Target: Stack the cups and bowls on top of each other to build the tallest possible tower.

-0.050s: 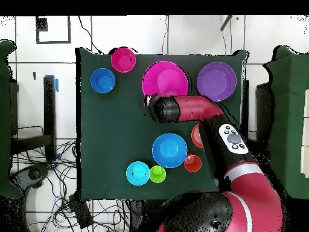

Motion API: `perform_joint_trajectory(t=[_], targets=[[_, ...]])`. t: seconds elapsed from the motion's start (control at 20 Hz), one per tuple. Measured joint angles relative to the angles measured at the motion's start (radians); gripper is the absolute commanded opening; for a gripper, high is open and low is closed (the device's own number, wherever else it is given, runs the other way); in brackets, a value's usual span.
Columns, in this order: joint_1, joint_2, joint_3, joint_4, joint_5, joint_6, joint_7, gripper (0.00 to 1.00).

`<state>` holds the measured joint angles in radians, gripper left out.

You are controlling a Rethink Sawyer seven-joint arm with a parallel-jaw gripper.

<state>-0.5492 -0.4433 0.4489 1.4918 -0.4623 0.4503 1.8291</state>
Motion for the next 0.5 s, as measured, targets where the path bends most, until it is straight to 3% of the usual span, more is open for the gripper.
perform_joint_trajectory(t=[0.5], targets=[[0.003, -0.008, 0.000, 0.000, 0.000, 0.000, 0.000, 0.00]])
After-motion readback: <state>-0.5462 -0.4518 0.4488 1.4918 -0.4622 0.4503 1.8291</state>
